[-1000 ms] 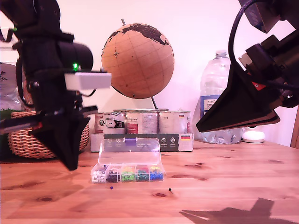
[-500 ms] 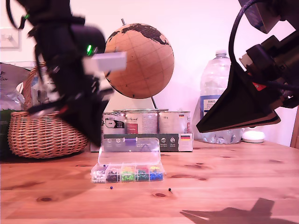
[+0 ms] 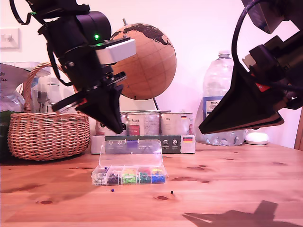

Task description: Sort the loose pins on the table into their correct compartments

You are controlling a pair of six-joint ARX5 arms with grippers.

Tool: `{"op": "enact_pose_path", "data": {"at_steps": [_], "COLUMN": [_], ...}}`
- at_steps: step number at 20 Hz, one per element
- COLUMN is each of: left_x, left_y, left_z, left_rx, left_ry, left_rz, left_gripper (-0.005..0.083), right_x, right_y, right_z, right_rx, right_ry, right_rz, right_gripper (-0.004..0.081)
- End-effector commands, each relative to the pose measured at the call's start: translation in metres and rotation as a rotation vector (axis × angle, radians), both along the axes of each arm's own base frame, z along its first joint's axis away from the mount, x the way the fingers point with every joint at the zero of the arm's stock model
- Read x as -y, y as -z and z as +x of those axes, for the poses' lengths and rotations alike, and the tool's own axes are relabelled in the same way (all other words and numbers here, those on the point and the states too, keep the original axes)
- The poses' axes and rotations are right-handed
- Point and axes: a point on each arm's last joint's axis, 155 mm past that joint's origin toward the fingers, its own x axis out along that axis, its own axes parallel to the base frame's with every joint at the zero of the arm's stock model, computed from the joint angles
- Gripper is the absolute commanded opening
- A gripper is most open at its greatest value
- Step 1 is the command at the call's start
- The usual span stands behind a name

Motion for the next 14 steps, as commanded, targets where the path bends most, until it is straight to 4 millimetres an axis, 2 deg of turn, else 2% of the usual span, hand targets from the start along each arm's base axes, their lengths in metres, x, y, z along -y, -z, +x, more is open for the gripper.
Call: {"op": "enact_pose_path", "data": {"at_steps": [1, 14], "left_x": [0.002, 0.035], "left_y": [0.013, 0.025], "left_z": [-0.003, 0.009], "left_rx": [-0.026, -0.051], "left_ry": [0.004, 0.033], "left_rz": [0.005, -0.021], "left_gripper": [0.0001, 0.0001], "right_x": [-0.004, -0.007], "right_y": [-0.005, -0.005], "right_z": [0.002, -0.001], "right_rx": [0.016, 0.014], "right_ry": [-0.007, -0.021], "right_rz": [0.006, 0.005], "right_gripper": [-0.0012, -0.0012]}}
